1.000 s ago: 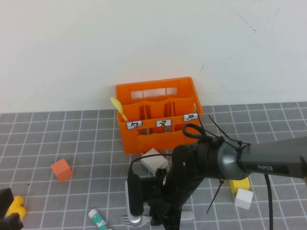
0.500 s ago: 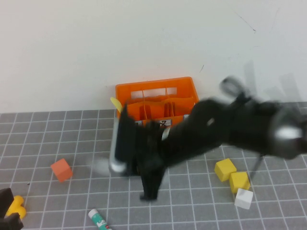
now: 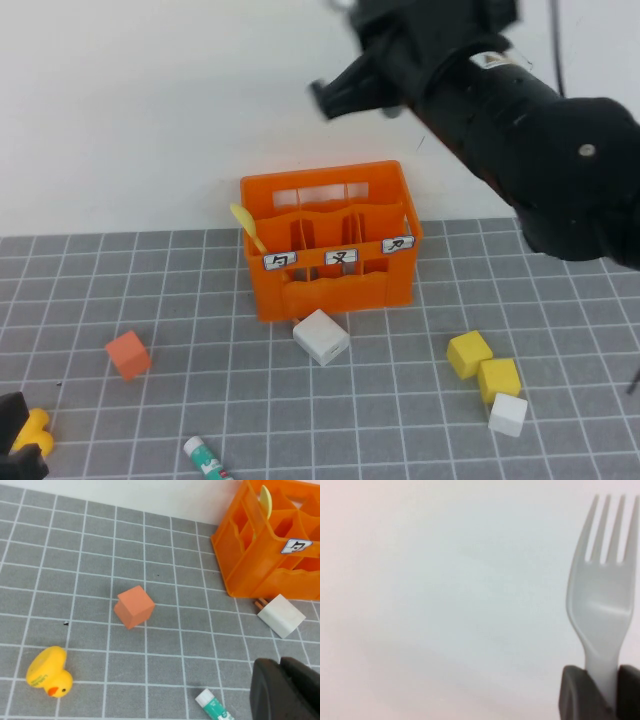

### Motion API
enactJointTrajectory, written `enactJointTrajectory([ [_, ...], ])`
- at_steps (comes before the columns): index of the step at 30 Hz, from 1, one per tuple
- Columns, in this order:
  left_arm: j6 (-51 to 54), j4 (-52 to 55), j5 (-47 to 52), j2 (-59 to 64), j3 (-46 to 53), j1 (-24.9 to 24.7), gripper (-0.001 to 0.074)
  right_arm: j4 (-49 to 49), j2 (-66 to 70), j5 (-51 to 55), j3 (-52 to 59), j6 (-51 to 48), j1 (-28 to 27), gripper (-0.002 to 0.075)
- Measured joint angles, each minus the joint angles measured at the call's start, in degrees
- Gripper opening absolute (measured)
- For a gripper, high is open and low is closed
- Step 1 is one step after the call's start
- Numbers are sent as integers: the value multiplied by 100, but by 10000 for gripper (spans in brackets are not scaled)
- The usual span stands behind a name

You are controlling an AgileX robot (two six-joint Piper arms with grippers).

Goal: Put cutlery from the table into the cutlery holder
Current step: Place the fork on the box

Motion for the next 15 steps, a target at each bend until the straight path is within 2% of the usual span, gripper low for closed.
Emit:
enactJointTrajectory([
  [6, 0, -110, 0, 0, 0, 0, -1, 77, 609, -304, 0, 735, -133, 124],
  [15, 22, -144, 0, 0, 0, 0, -1, -1128, 1512, -470, 0, 2361, -136, 124],
])
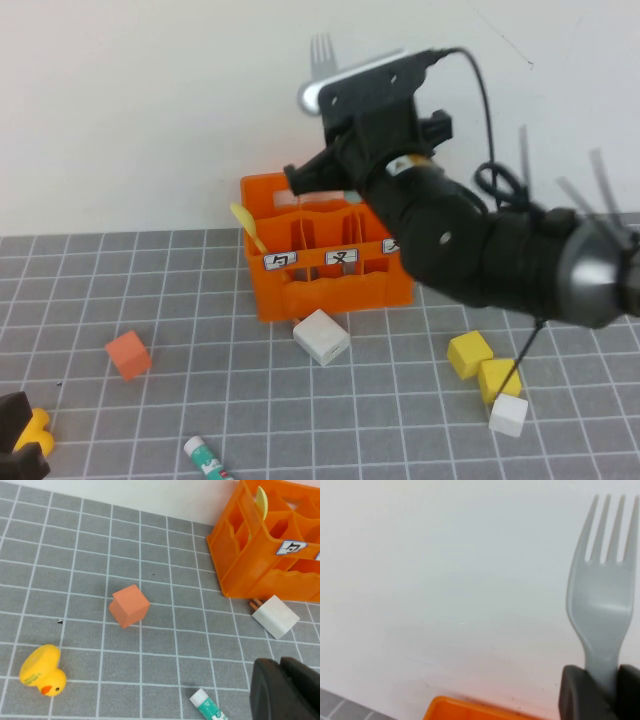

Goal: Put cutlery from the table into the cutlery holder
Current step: Place the fork on the box

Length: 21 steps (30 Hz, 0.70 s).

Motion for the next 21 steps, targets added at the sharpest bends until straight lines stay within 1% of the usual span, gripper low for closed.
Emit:
enactJointTrajectory([
  [12, 0, 0, 0, 0, 0, 0, -1, -1390, 888, -836, 0, 1003, 0, 124],
  [18, 0, 0, 0, 0, 0, 0, -1, -1757, 1297, -902, -190, 1285, -23, 124],
  [21, 0, 0, 0, 0, 0, 0, -1, -1989, 1489, -636, -378, 1352, -72, 127],
])
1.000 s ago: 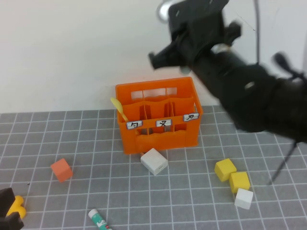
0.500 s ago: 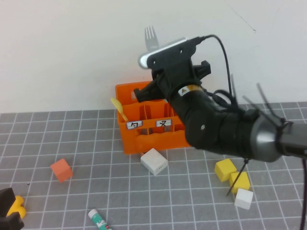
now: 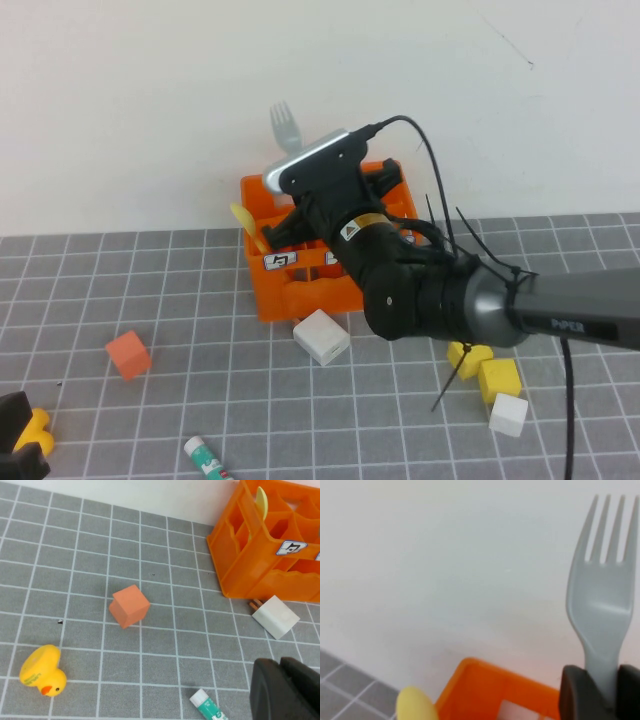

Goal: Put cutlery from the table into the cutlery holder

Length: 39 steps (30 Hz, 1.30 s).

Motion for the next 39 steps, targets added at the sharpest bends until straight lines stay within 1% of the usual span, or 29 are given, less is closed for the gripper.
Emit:
enactJointTrajectory([
  [3, 0, 0, 0, 0, 0, 0, -1, -222, 122, 317, -160, 119, -92, 185],
  [4, 0, 0, 0, 0, 0, 0, -1, -244, 167, 436, -180, 134, -118, 236],
  [7, 0, 0, -10, 0, 0, 0, -1, -246, 188, 548, -192, 144, -173, 342],
  [9, 0, 0, -11, 0, 0, 0, -1, -246, 188, 572, -192, 144, -183, 368],
  [11, 15, 0, -39, 0, 0, 0, -1, -234, 172, 605, -204, 144, -187, 376],
  [12, 57, 0, -39, 0, 0, 0, -1, -234, 121, 672, -204, 132, -187, 369],
  [14, 114, -17, -39, 0, 0, 0, -1, -234, -37, 892, -204, -27, -187, 326],
  [16, 296, -139, -39, -75, -13, 0, -1, -282, -398, 1382, -204, -343, -166, 232],
  [18, 869, -409, -39, -280, -62, 0, -1, -337, -952, 2195, -204, -688, -152, 122],
  [19, 1158, -563, -52, -410, -88, 0, -1, -352, -1275, 2674, -204, -834, -139, 79],
  [21, 1785, -929, -35, -634, -99, 0, -1, -376, -1876, 3550, -215, -1009, -126, 31],
  [24, 2647, -1575, 162, -926, -110, 0, -1, -552, -2759, 4770, -223, -1117, -126, 8],
  [29, 4016, -2502, 474, -1331, -110, 0, -1, -1074, -4089, 6469, -223, -1150, -126, 0],
  [31, 4223, -2614, 497, -1488, -110, 0, -1, -1399, -4594, 7226, -223, -997, -126, -1],
  [34, 4372, -2626, 519, -1670, -110, 0, -1, -2119, -5256, 8277, -159, -420, -115, -1],
  [37, 4385, -2656, 491, -1808, -83, 0, -1, -2815, -5950, 8906, 302, -61, -115, -1],
  [39, 4385, -2699, 451, -1910, -16, 0, -1, -3033, -6503, 9002, 786, 32, -115, -1],
])
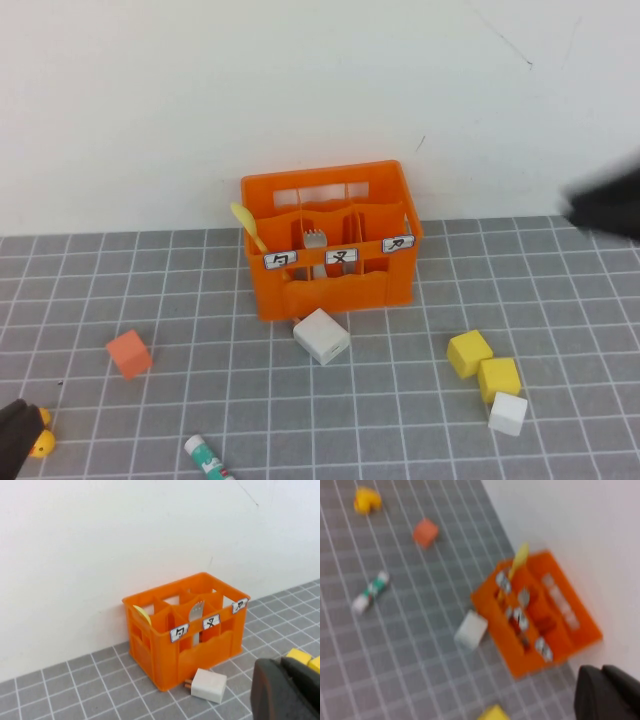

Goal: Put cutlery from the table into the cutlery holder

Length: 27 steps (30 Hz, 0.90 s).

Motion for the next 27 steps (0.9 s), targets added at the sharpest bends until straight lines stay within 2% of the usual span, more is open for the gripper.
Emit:
enactJointTrajectory([
  [10, 289, 0, -453, -367, 469, 0, -1, 195, -3206, -558, 3523, 305, 0, -1],
  [15, 289, 11, -678, -367, 646, 0, -1, 365, -4312, -636, 4740, 388, 0, -1],
  [18, 289, 11, -684, -367, 646, 0, -1, 600, -4730, -888, 5112, 388, 0, -1],
  [27, 289, 11, -38, -367, 646, 0, -1, 985, -4926, -1114, 5202, 388, 0, -1],
])
